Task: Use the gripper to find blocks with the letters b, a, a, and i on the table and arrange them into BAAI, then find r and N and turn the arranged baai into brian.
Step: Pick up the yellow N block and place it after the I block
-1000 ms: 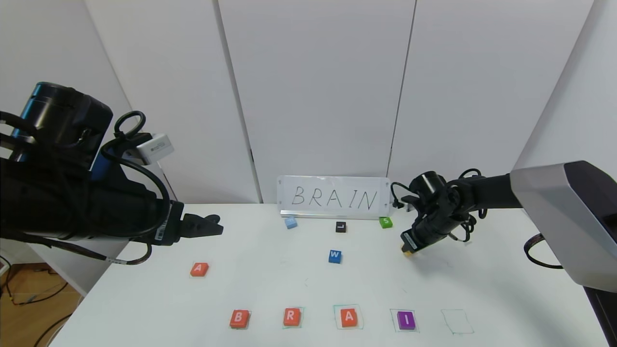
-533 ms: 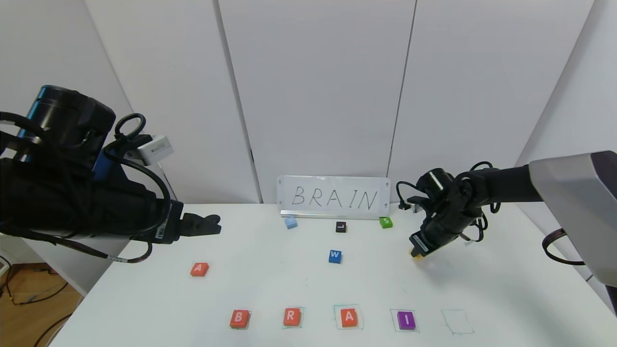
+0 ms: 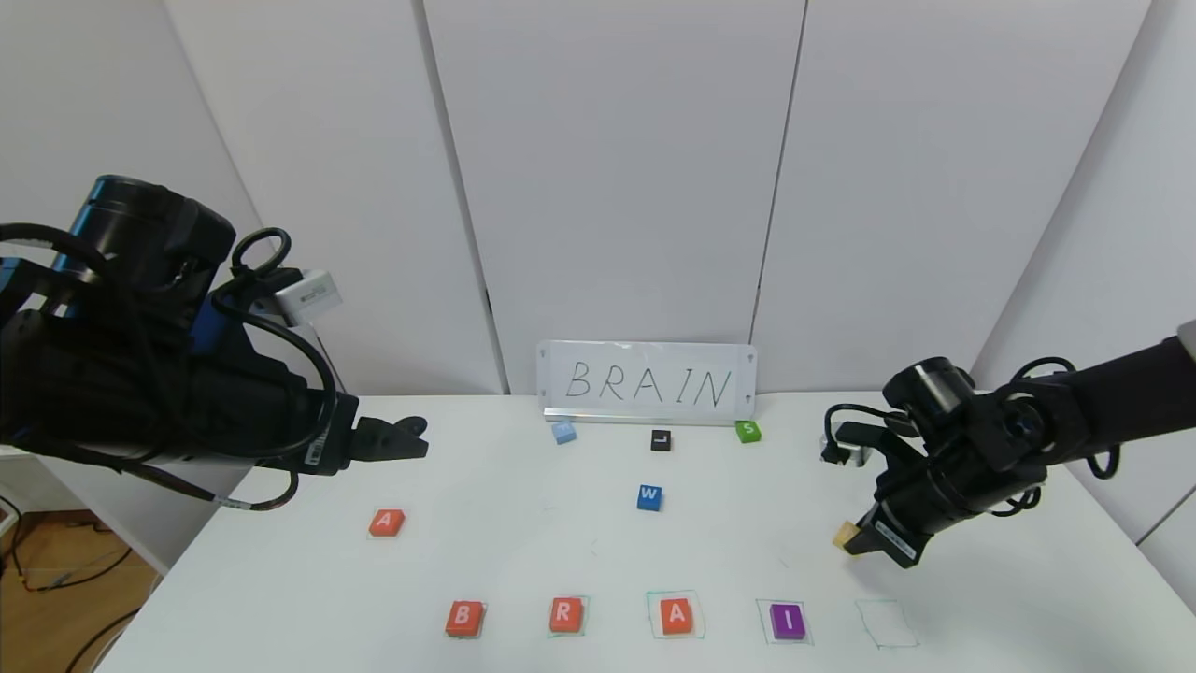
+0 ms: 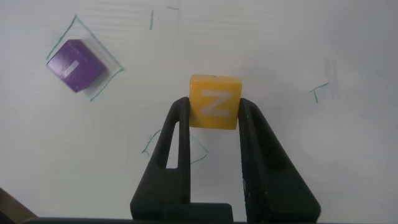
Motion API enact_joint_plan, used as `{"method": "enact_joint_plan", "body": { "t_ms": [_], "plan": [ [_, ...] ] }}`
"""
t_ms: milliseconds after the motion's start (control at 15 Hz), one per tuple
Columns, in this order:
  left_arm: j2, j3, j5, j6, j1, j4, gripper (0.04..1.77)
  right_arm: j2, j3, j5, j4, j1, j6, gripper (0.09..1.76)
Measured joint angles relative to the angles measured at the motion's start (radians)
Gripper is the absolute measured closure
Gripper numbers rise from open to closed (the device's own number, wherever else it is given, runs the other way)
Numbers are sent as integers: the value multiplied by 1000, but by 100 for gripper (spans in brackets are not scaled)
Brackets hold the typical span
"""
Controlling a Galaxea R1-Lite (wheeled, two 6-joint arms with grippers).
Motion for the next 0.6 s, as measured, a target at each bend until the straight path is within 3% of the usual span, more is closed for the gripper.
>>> {"method": "enact_joint_plan", "body": {
  "t_ms": [333, 600],
  "plan": [
    [16, 10, -3, 11, 2, 0, 9, -187, 268, 102, -53, -6, -289, 132],
    [18, 15, -11, 14, 2, 2, 9, -244, 382, 109, -53, 15, -510, 132]
  ]
}}
